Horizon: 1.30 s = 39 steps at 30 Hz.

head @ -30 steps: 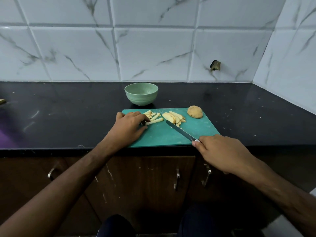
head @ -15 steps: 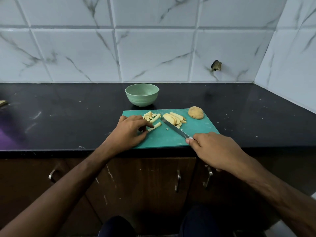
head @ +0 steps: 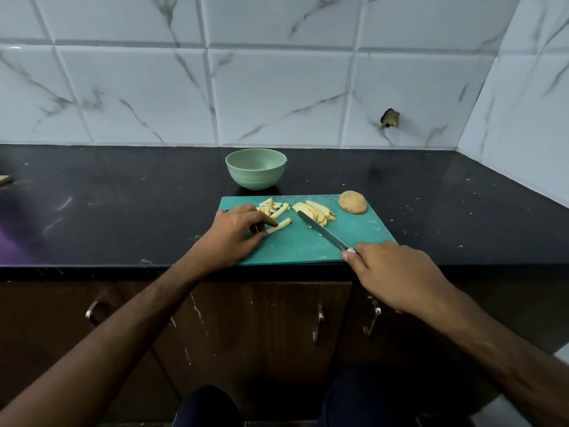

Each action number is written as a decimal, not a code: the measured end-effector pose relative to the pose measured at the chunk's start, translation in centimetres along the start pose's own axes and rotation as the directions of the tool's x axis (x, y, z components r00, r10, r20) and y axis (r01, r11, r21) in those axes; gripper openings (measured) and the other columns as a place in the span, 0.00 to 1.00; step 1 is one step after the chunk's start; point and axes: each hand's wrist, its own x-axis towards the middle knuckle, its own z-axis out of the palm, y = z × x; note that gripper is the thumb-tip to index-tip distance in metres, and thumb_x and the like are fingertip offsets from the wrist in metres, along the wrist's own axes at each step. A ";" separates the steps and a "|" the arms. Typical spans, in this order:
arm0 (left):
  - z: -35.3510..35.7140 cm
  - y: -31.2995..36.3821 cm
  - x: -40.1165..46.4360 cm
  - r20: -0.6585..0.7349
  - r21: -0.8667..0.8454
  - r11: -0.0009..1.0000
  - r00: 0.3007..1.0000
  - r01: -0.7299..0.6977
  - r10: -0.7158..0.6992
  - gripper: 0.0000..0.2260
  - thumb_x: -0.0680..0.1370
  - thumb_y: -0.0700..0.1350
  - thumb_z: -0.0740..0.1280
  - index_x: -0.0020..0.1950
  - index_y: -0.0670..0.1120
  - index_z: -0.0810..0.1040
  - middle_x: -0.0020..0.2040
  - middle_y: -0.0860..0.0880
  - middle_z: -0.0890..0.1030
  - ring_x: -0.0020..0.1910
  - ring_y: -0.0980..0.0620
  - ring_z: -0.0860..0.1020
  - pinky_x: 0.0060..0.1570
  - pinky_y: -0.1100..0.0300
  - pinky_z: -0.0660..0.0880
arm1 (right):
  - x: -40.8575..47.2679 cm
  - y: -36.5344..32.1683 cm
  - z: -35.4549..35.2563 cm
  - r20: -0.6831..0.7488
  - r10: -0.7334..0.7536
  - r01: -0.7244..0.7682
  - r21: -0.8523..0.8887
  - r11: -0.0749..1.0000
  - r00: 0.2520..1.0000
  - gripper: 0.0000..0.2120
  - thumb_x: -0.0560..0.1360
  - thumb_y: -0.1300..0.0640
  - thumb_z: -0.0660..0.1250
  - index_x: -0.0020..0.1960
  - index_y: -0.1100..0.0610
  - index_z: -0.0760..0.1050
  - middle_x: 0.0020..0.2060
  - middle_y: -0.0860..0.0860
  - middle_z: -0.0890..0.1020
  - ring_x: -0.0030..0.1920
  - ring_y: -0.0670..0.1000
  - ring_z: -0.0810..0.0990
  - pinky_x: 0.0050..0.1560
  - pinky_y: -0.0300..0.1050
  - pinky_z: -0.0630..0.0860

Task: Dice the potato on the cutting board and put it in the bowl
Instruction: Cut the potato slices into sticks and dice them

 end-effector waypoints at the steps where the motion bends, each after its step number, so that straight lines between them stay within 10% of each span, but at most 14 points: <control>1: 0.0 0.0 0.0 0.000 -0.004 1.000 1.000 0.003 -0.003 0.11 0.80 0.45 0.69 0.62 0.55 0.81 0.53 0.55 0.77 0.55 0.57 0.74 0.54 0.54 0.65 | 0.2 -0.3 0.0 -0.011 -0.013 0.013 0.001 1.000 1.000 0.20 0.85 0.38 0.46 0.45 0.47 0.70 0.36 0.46 0.76 0.37 0.45 0.76 0.37 0.45 0.73; 39: -0.1 0.1 -0.3 -0.025 -0.010 0.999 0.999 0.035 -0.035 0.09 0.79 0.45 0.70 0.58 0.55 0.81 0.52 0.56 0.78 0.53 0.57 0.76 0.54 0.51 0.68 | 1.8 -2.0 0.3 0.117 -0.077 0.070 0.066 0.995 0.990 0.20 0.85 0.40 0.48 0.45 0.49 0.70 0.36 0.48 0.79 0.33 0.49 0.83 0.32 0.41 0.71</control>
